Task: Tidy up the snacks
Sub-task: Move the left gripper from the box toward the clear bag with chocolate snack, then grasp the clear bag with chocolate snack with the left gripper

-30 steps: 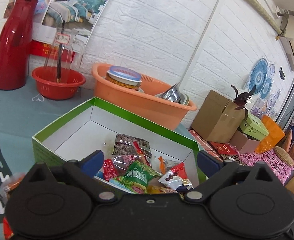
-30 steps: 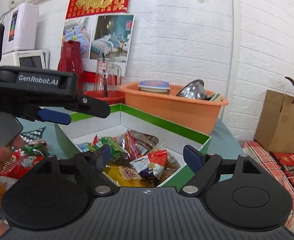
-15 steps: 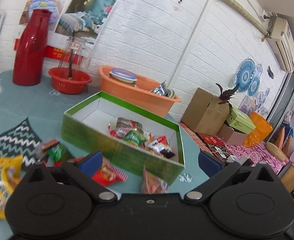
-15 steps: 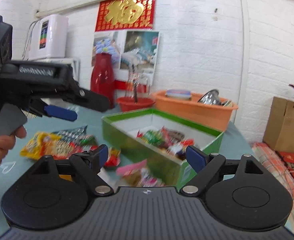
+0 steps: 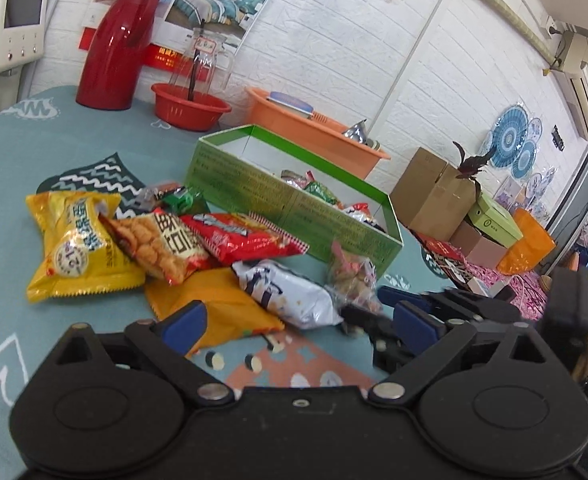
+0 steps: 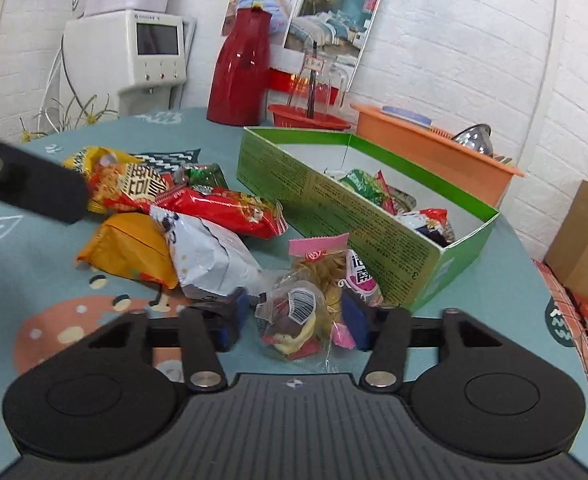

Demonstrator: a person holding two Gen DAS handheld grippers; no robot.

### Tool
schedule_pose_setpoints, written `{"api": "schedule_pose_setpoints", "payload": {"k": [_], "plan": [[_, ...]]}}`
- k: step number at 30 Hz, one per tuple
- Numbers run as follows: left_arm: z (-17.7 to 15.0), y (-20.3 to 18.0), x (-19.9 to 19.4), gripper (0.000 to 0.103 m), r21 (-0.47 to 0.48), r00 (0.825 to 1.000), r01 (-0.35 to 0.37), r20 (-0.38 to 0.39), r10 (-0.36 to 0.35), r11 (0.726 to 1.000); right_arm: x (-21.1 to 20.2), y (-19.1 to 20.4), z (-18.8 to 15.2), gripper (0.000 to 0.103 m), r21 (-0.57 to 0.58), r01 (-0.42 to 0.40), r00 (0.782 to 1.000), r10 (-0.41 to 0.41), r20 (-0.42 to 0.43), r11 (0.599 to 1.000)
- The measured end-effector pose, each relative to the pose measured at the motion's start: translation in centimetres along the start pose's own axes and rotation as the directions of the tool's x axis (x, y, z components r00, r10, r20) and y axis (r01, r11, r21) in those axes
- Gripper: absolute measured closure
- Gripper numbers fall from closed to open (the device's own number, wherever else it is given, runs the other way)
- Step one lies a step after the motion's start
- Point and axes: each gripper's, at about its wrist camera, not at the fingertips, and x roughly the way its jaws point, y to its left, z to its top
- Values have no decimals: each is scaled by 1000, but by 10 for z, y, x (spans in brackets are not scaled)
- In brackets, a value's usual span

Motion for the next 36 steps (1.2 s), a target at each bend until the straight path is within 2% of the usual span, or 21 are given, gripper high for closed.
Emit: {"api": "schedule_pose_setpoints", "payload": {"k": [4, 9, 11, 12, 13, 14, 18, 26, 30, 31, 32, 33, 34, 35, 36], "plan": [[-5, 2, -4, 0, 9, 1000, 15, -19, -15, 1000, -14, -1, -3, 40, -7, -50, 999, 50, 5, 999], [-16, -4, 6, 0, 17, 991, 94, -101, -92, 995, -56, 17, -21, 39, -102, -174, 983, 178, 34, 979], [-22, -9, 13, 0, 22, 985, 116, -131, -112, 993, -69, 24, -28, 32, -114, -179, 982, 185, 44, 977], [-24, -11, 15, 0, 24, 982, 124, -144, -119, 992, -73, 25, -30, 25, -111, -181, 982, 186, 41, 977], [-27, -14, 18, 0, 29, 979, 137, -158, -131, 990, -75, 26, -33, 10, -103, -184, 981, 188, 39, 978], [-28, -17, 20, 0, 33, 976, 148, -169, -140, 989, -77, 26, -35, 0, -88, -182, 982, 186, 36, 979], [-31, -27, 28, 0, 53, 966, 176, -199, -163, 983, -79, 27, -41, 0, -69, -167, 985, 169, 21, 983], [-35, -25, 39, 0, 46, 959, 168, -241, -152, 985, -76, 28, -38, 0, -15, -232, 973, 232, 0, 972], [-33, -23, 40, 0, 34, 955, 177, -246, -163, 984, -72, 30, -36, 0, 7, -233, 972, 233, -12, 972], [-33, -23, 42, 2, 34, 955, 176, -248, -163, 984, -71, 29, -36, 0, 16, -233, 972, 233, -14, 972], [-33, -22, 44, 9, 31, 954, 175, -252, -161, 984, -70, 29, -36, 0, 22, -231, 973, 232, -17, 973], [-34, -21, 46, 26, 28, 953, 175, -257, -162, 984, -69, 30, -36, 0, 26, -229, 973, 229, -19, 973], [-35, -21, 48, 34, 28, 952, 171, -262, -158, 985, -68, 30, -35, 1, 29, -228, 973, 228, -20, 973], [-35, -21, 49, 39, 32, 954, 167, -256, -154, 985, -67, 30, -35, 4, 33, -222, 975, 222, -22, 975], [-35, -21, 50, 38, 31, 955, 167, -253, -154, 985, -65, 30, -35, 14, 37, -208, 978, 209, -26, 978]]}}
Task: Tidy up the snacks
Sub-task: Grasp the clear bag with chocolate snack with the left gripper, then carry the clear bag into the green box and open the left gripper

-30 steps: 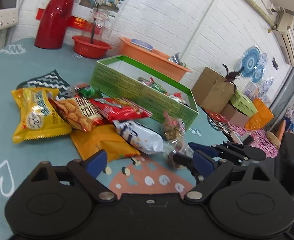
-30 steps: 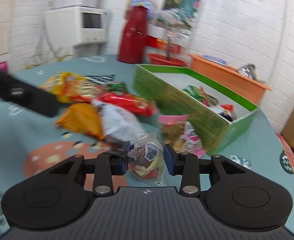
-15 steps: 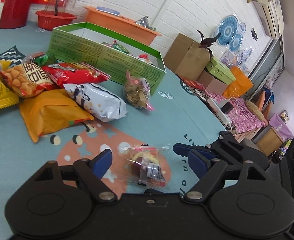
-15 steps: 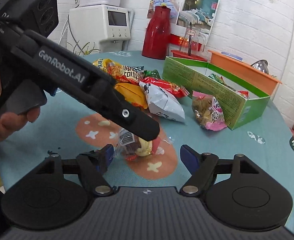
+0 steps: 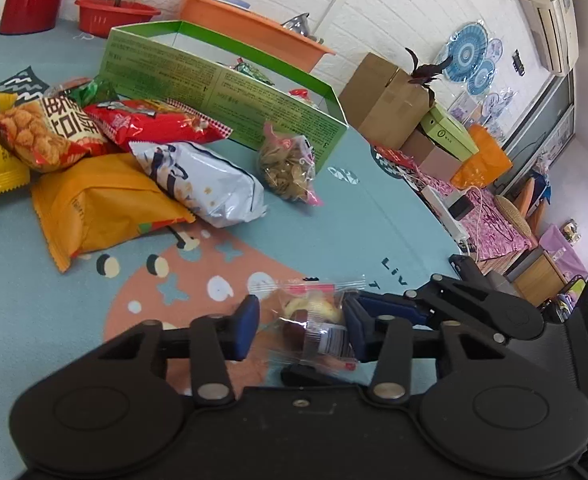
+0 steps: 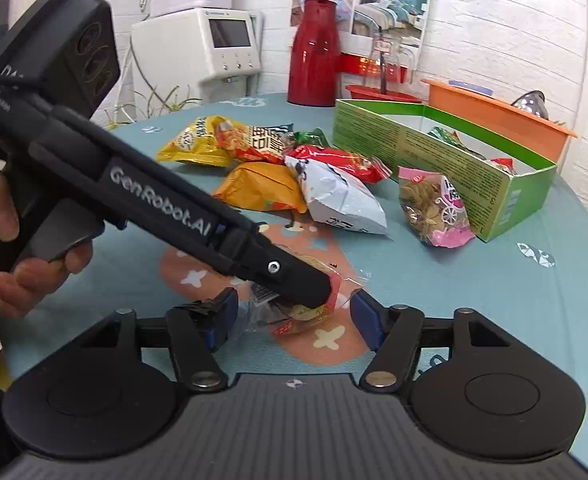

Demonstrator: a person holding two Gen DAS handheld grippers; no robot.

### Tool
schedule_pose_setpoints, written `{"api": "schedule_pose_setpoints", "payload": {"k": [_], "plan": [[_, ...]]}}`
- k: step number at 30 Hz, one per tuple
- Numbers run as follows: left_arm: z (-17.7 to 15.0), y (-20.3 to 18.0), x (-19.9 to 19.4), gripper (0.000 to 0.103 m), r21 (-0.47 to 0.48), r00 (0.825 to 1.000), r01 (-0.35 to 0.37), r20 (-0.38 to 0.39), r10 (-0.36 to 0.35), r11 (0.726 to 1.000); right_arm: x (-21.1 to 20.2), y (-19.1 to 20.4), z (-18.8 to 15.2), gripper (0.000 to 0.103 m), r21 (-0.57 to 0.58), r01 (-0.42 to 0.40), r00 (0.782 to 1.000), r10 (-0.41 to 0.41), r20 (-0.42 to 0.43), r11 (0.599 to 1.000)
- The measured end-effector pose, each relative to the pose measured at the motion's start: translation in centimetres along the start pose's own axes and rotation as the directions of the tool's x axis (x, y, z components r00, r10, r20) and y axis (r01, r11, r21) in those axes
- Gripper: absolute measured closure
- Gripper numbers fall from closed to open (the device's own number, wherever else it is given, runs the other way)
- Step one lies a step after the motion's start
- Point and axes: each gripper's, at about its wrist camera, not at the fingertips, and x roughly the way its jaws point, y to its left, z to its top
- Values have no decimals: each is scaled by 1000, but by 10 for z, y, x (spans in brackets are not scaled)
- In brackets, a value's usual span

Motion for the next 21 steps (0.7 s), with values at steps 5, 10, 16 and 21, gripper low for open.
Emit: {"api": "schedule_pose_setpoints", "payload": {"k": [5, 10, 16, 21], "plan": [[5, -5, -5, 40, 11, 1000, 6, 28, -6, 1000, -4, -1, 3, 24, -4, 12, 1000, -12, 19, 1000], [29, -18, -12, 40, 60, 995, 22, 94, -28, 998, -13, -11, 19, 24, -35, 55, 995, -52, 86, 998], [80, -34, -12, 40, 133, 978, 34, 198, -60, 991, -14, -33, 54, 24, -60, 140, 969, -124, 212, 988], [121, -34, 14, 40, 147, 969, 52, 230, -85, 988, 3, -57, 72, 24, -32, 193, 941, -176, 289, 981]]}}
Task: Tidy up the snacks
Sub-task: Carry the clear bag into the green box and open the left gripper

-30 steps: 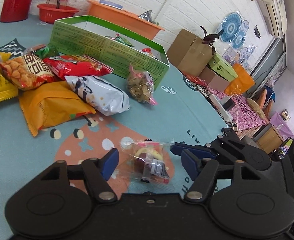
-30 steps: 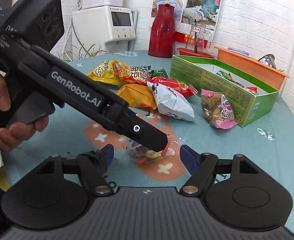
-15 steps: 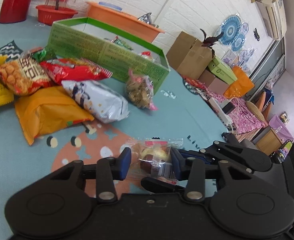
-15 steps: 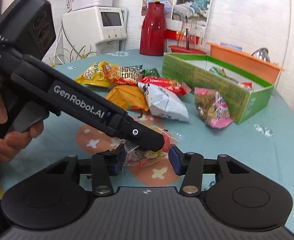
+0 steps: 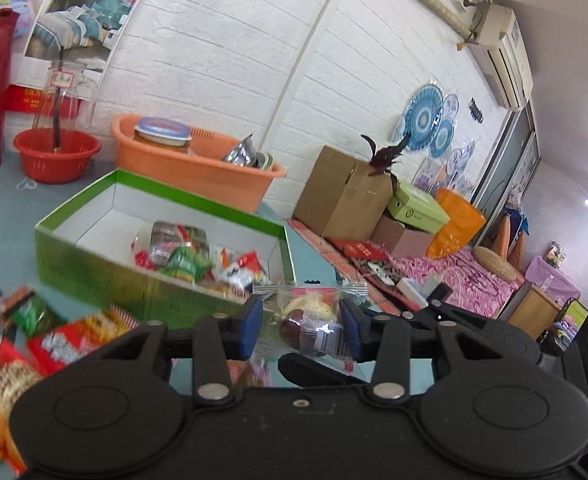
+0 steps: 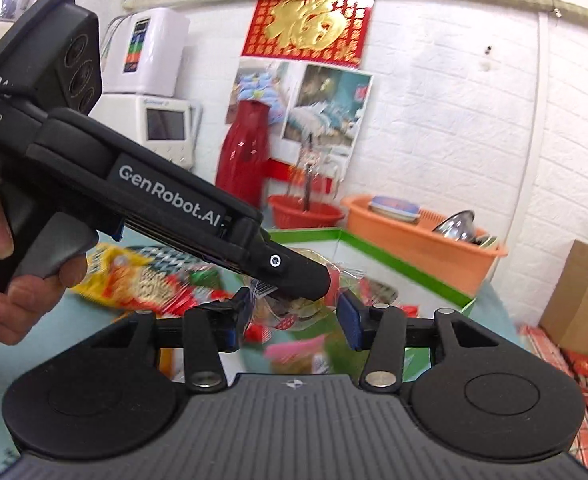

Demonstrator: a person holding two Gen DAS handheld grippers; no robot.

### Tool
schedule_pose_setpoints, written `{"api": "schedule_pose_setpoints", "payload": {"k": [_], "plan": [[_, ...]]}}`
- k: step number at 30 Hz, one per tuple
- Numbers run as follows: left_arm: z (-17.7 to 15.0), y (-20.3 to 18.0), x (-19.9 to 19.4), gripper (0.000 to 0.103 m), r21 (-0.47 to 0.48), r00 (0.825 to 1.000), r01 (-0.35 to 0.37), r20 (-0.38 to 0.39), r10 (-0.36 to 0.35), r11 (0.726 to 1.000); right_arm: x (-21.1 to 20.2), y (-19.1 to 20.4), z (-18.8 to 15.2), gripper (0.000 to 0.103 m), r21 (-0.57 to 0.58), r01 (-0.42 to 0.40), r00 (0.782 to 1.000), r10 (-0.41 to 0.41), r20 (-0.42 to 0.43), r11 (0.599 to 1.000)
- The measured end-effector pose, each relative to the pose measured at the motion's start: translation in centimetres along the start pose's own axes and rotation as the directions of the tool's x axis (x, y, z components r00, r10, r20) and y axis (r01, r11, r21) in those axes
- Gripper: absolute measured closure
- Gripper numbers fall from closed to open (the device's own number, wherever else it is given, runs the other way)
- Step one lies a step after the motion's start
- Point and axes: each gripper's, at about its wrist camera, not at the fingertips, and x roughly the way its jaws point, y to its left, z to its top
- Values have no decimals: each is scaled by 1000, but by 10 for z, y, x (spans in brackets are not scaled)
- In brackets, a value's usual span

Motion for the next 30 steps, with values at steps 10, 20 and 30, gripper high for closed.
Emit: {"api": "schedule_pose_setpoints", "payload": {"k": [10, 20, 30], "plan": [[28, 34, 67, 40, -26, 1000, 19, -14, -19, 999, 56, -42, -11, 24, 59, 48, 999, -49, 19, 997], [28, 49, 105, 0, -8, 997, -59, -43, 58, 998, 89, -60, -28, 6, 68, 71, 997, -69, -27, 995], [31, 38, 69, 0, -27, 993, -109, 30, 110, 994, 67, -50, -23, 0, 21, 138, 990, -138, -4, 990]]}}
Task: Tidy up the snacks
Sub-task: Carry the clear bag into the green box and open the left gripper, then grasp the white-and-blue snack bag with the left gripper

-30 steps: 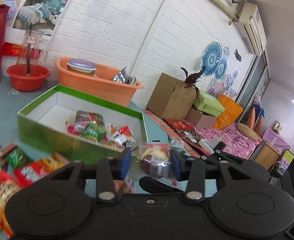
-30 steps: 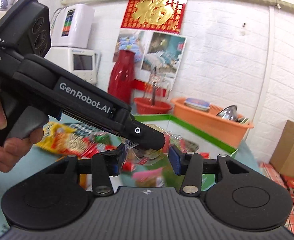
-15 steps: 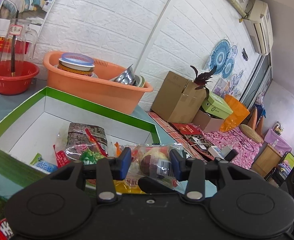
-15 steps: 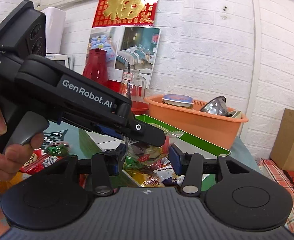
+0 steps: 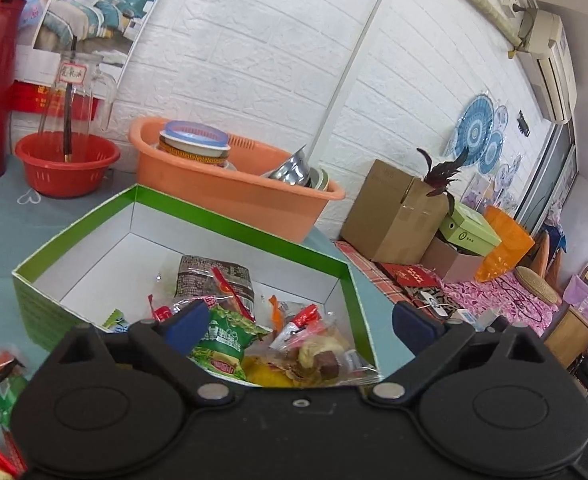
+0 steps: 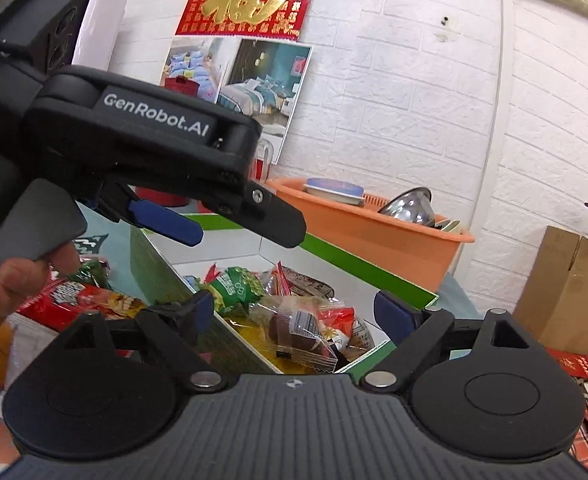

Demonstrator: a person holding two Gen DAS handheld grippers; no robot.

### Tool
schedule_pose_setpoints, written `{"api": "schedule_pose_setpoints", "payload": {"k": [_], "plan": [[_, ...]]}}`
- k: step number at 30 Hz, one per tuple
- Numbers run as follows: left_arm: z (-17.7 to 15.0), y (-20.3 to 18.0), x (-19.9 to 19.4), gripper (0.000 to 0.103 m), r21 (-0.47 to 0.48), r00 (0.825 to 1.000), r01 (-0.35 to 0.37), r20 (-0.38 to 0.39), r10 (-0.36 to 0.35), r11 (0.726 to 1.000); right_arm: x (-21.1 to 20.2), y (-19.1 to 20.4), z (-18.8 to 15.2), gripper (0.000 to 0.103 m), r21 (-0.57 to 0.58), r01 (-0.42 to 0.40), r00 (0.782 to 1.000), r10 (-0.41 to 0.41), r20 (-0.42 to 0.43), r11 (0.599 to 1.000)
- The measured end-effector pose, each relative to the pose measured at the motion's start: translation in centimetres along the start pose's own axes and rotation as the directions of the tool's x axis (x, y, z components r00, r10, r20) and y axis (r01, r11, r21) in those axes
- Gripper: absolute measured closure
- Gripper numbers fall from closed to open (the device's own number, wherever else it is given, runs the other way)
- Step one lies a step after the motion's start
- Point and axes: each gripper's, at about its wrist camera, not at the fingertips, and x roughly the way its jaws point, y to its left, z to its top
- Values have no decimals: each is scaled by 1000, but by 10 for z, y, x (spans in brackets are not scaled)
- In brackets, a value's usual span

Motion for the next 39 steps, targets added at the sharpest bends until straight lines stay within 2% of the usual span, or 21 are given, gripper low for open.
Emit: {"api": "schedule_pose_setpoints", "payload": {"k": [6, 14, 22, 27, 29, 30, 31, 32, 35, 39], "plan": [[-8, -9, -44, 0, -38, 1000, -29, -12, 28, 999, -37, 12, 8, 0, 24, -13, 1000, 13, -4, 1000], [-47, 1, -114, 0, -111, 996, -92, -23, 90, 990, -75, 40, -7, 0, 82, -141, 987, 146, -68, 987], [-81, 20, -153, 0, -164, 987, -155, -63, 147, 974, -65, 95, -22, 0, -38, -258, 949, 245, -199, 966], [-91, 26, -168, 0, -171, 986, -161, -78, 150, 972, -47, 124, -22, 0, -180, -275, 946, 233, -224, 945], [-93, 24, -169, 0, -163, 986, -156, -85, 143, 974, -39, 130, -23, 6, -204, -294, 941, 245, -232, 934], [-95, 23, -170, 0, -157, 986, -152, -88, 139, 976, -36, 133, -24, 36, -222, -282, 944, 228, -239, 933], [-96, 22, -171, 0, -152, 987, -146, -92, 133, 978, -35, 134, -25, 40, -240, -259, 949, 201, -241, 935], [-98, 22, -171, 0, -147, 987, -140, -96, 126, 979, -38, 133, -24, 41, -235, -254, 949, 195, -246, 938], [-102, 21, -166, 0, -141, 988, -122, -117, 106, 982, -57, 125, -22, 44, -204, -309, 933, 254, -253, 929], [-113, 20, -153, 0, -152, 984, -92, -163, 67, 984, -91, 121, -31, 40, -222, -350, 922, 294, -251, 910]]}}
